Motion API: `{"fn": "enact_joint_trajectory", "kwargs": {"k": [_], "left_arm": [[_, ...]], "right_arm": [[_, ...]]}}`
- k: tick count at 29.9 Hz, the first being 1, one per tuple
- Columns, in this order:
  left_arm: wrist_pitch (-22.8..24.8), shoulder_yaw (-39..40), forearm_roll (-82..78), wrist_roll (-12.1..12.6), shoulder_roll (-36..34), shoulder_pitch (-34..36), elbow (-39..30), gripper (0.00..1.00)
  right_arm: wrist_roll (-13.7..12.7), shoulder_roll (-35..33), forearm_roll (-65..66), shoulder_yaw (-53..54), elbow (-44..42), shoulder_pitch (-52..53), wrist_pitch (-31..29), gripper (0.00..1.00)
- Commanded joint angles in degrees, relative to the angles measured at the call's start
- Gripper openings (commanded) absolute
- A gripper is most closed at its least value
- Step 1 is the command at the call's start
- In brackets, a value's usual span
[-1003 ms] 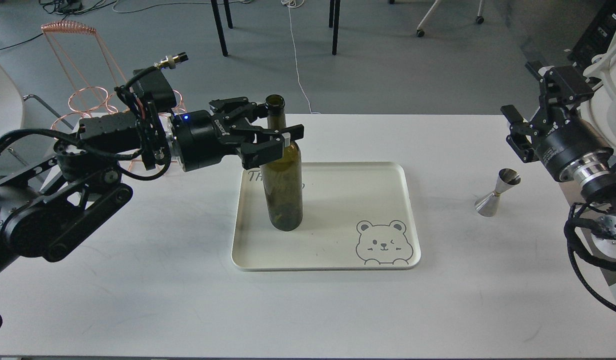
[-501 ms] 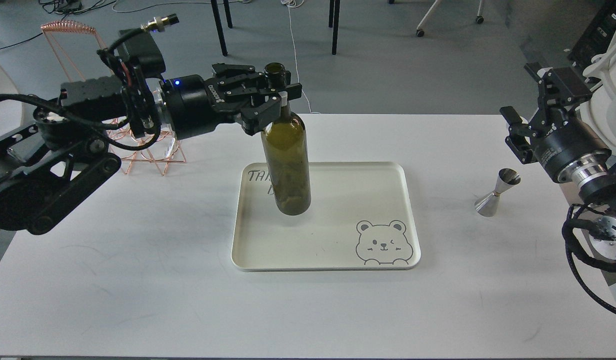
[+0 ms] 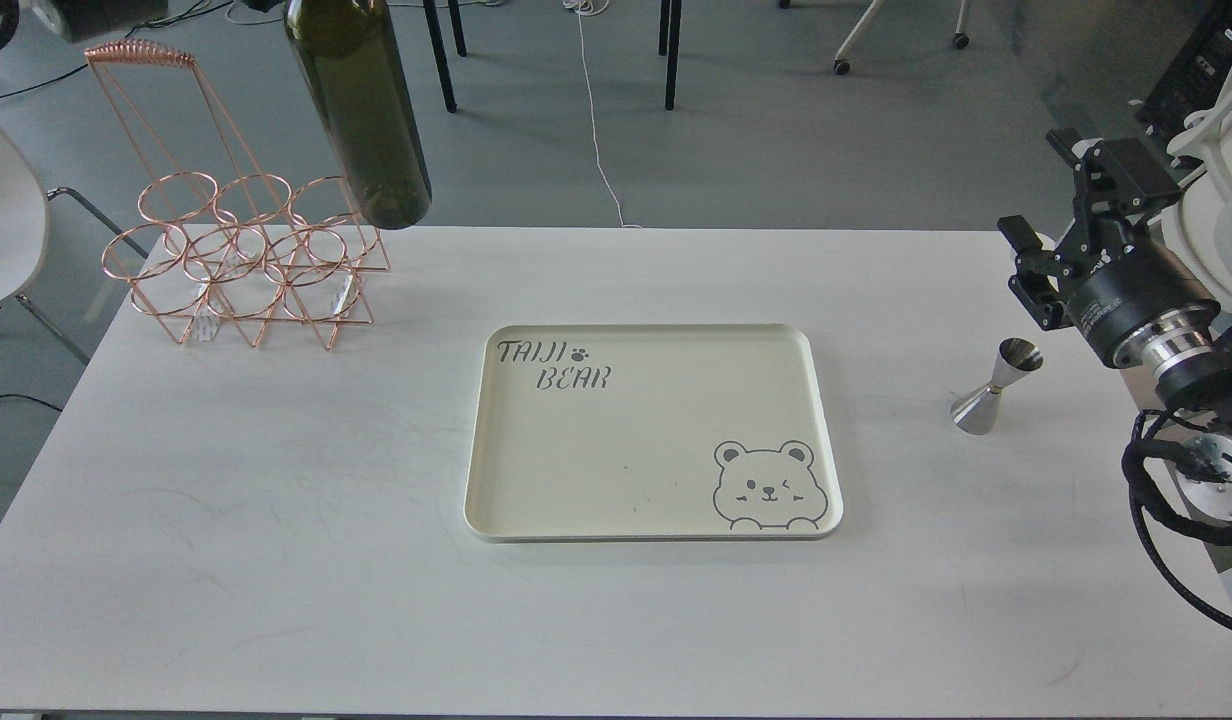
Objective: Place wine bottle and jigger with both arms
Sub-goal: 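Lift the bottle and swing it over the copper wine rack, then lower the bottle into a slot of the copper wine rack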
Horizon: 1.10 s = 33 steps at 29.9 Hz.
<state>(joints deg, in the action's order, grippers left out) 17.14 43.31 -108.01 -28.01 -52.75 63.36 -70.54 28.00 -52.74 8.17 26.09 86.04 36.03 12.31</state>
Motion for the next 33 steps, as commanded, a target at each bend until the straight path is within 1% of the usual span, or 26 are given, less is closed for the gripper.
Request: {"fn": "enact_joint_trajectory", "kwargs": {"k": [1, 5, 11, 16, 26, 33], "left_arm": [[0.18, -0.67, -0.44, 0.01, -1.04, 0.01, 3.91, 0.09], [-0.44, -3.84, -0.18, 0.01, -0.95, 0.18, 5.68, 0.09], [-0.70, -4.19, -0.18, 0.01, -0.07, -0.60, 7.61, 0.09], [-2.90, -6.21, -0.09, 0.01, 0.54, -0.52, 9.63, 0.09], [-4.31, -6.57, 0.08, 0.01, 1.51, -0.61, 12.97, 0.09], [-4.40, -6.66, 0.17, 0.01, 1.60, -0.61, 13.06, 0.10]], "right_arm": [[0.00, 0.00, 0.00, -0.08, 0.00, -0.17, 0.08, 0.93], [0.00, 0.00, 0.00, -0.08, 0.00, -0.26, 0.08, 0.94], [0.00, 0.00, 0.00, -0.08, 0.09, -0.35, 0.26, 0.94], [0.00, 0.00, 0.00, 0.01, 0.09, -0.70, 0.26, 0.94], [0.00, 0.00, 0.00, 0.10, 0.18, -0.70, 0.17, 0.93], [0.00, 0.00, 0.00, 0.10, 0.18, -0.70, 0.17, 0.94]]}}
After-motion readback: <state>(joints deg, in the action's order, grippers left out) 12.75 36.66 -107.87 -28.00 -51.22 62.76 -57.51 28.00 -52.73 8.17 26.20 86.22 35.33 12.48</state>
